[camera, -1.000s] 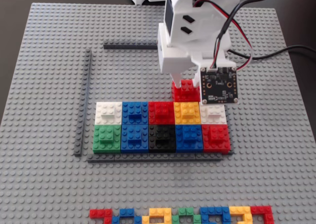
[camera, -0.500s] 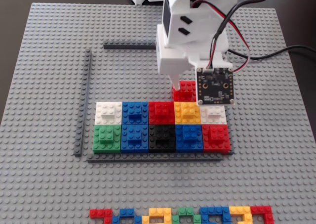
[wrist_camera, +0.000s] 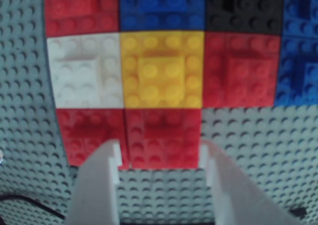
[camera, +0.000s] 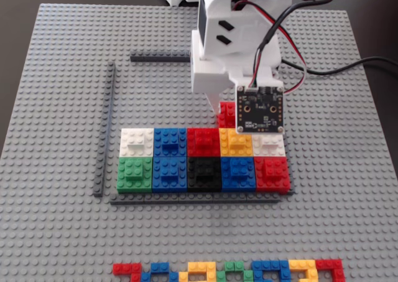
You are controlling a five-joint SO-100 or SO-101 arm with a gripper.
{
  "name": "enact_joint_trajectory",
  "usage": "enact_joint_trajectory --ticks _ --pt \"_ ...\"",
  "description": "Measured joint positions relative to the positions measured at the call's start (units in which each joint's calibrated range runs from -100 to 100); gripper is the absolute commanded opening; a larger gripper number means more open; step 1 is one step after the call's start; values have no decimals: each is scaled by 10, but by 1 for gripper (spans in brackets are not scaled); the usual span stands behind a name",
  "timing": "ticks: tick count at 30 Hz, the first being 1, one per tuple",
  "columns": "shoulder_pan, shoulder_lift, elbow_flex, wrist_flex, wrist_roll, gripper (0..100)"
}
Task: Grab the cube and place it into the grid
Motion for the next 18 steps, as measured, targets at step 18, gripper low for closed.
enact_joint_trajectory --ticks 18 --pt "-3 -91 -98 47 -5 0"
